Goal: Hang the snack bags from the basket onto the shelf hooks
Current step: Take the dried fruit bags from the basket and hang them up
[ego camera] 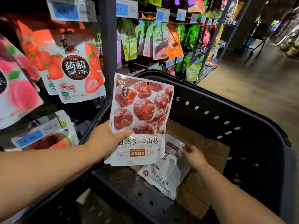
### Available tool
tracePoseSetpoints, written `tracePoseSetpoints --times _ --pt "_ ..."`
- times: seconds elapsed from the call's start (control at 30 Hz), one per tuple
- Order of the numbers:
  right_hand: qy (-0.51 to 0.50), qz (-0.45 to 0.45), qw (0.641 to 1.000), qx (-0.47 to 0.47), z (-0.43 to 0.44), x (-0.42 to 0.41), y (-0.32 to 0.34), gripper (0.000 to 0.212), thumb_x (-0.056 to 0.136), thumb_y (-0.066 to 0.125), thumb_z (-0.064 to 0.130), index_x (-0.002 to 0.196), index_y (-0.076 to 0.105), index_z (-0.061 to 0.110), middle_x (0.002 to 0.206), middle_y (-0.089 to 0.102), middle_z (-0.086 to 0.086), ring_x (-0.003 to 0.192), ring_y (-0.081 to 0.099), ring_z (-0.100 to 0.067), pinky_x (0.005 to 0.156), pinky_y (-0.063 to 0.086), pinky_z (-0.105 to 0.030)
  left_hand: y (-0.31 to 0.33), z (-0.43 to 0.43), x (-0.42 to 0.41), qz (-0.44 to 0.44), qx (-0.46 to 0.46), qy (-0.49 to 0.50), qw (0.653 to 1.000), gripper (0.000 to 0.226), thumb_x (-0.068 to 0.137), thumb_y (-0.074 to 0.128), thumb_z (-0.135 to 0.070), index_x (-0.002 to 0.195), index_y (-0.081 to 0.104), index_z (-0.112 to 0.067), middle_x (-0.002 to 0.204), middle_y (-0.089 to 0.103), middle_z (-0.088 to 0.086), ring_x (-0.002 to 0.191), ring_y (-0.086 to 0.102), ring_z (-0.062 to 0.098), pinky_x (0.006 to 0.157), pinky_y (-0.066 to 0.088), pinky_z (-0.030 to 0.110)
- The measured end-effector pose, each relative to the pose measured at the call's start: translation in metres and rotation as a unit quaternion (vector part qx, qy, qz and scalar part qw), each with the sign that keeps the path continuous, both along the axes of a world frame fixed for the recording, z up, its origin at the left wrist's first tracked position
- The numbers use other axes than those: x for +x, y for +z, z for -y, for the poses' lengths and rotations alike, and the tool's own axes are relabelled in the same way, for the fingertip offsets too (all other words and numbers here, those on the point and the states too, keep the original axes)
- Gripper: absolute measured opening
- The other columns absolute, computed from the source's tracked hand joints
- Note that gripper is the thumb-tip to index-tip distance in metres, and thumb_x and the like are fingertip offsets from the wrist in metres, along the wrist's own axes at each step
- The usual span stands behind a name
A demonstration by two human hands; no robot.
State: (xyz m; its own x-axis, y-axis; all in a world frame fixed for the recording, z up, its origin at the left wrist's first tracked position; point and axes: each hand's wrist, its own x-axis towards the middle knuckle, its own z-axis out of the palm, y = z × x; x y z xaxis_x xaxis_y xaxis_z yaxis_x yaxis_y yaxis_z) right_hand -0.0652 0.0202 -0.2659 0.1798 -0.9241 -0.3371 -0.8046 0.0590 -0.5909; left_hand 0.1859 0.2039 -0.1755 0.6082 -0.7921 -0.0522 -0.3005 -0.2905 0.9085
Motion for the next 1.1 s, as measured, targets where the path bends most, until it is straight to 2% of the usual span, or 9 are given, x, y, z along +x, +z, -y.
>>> tracePoseSetpoints --times 0.1,0.2,0.37,0.47,0.57,0.67,0.8,0.93,1.1 --pt "0.038 -0.116 0.992 -0.017 0.009 -0.006 -0.020 0.051 0.100 0.049 0.046 0.142 0.046 0.016 0.138 0.055 -0.011 0.125 0.052 -0.028 0.085 0.042 -0.029 -0.004 0.001 -0.002 -0.004 0.011 -0.005 1.000 0.032 0.081 0.078 -0.031 0.110 0.066 -0.031 0.104 0.070 -0.008 0.095 0.064 0.012 0.087 0.047 0.028" --pt "0.053 -0.193 0.979 -0.028 0.017 -0.008 -0.033 0.057 0.099 0.047 0.051 0.145 0.039 0.020 0.150 0.044 -0.012 0.142 0.034 -0.032 0.110 0.037 -0.041 -0.010 0.002 -0.003 -0.002 0.020 -0.006 1.000 0.033 0.080 0.079 -0.033 0.110 0.066 -0.033 0.103 0.071 -0.010 0.097 0.065 0.012 0.089 0.048 0.029" --pt "0.032 -0.195 0.978 -0.060 0.021 -0.007 -0.033 0.054 0.095 0.056 0.049 0.136 0.045 0.015 0.137 0.052 -0.012 0.130 0.046 -0.033 0.106 0.041 -0.043 -0.015 0.005 -0.003 -0.013 0.031 0.001 0.999 0.027 0.078 0.080 -0.034 0.099 0.063 -0.040 0.099 0.070 -0.012 0.097 0.066 0.013 0.088 0.048 0.031" --pt "0.009 -0.166 0.982 -0.093 0.020 -0.003 -0.026 0.044 0.094 0.060 0.047 0.121 0.056 0.012 0.121 0.060 -0.010 0.110 0.057 -0.028 0.093 0.050 -0.039 -0.016 0.008 -0.001 -0.017 0.030 0.001 0.999 0.026 0.077 0.081 -0.035 0.095 0.063 -0.041 0.099 0.070 -0.014 0.098 0.066 0.013 0.090 0.049 0.032" --pt "0.005 -0.120 0.988 -0.095 0.016 -0.001 -0.015 0.035 0.093 0.065 0.043 0.113 0.061 0.014 0.117 0.062 -0.007 0.106 0.058 -0.026 0.081 0.045 -0.030 -0.016 0.010 -0.002 -0.018 0.026 -0.001 0.999 0.028 0.077 0.081 -0.036 0.099 0.065 -0.039 0.102 0.071 -0.013 0.099 0.066 0.014 0.093 0.050 0.035" --pt "0.015 -0.075 0.993 -0.088 0.013 -0.004 -0.007 0.036 0.091 0.068 0.040 0.117 0.062 0.016 0.116 0.056 -0.004 0.099 0.054 -0.021 0.080 0.043 -0.030 -0.014 0.011 -0.002 -0.020 0.019 -0.002 1.000 0.034 0.078 0.080 -0.035 0.109 0.067 -0.033 0.105 0.072 -0.010 0.099 0.067 0.014 0.093 0.051 0.035" --pt "0.051 -0.078 0.989 -0.112 0.008 -0.010 0.004 0.017 0.092 0.066 0.038 0.094 0.057 0.024 0.110 0.053 0.006 0.093 0.053 -0.016 0.078 0.047 -0.032 -0.006 0.010 -0.002 -0.007 -0.004 -0.006 1.000 0.033 0.079 0.080 -0.032 0.110 0.067 -0.031 0.106 0.072 -0.008 0.100 0.066 0.015 0.093 0.050 0.034" --pt "-0.009 -0.020 0.991 -0.135 -0.004 -0.019 0.022 0.025 0.093 0.064 0.037 0.077 0.050 0.024 0.078 0.057 0.001 0.067 0.055 -0.015 0.053 0.039 -0.028 0.009 0.008 -0.002 0.024 -0.027 -0.001 0.999 0.035 0.083 0.077 -0.031 0.116 0.066 -0.027 0.107 0.069 -0.006 0.098 0.063 0.015 0.085 0.042 0.026" --pt "-0.103 0.107 0.974 -0.171 -0.020 -0.029 0.053 0.029 0.092 0.066 0.035 0.075 0.050 0.018 0.071 0.058 0.000 0.063 0.054 -0.016 0.052 0.038 -0.029 0.028 0.001 0.003 0.061 -0.055 0.013 0.997 0.032 0.084 0.076 -0.031 0.114 0.065 -0.026 0.109 0.068 -0.003 0.101 0.061 0.018 0.088 0.043 0.028"
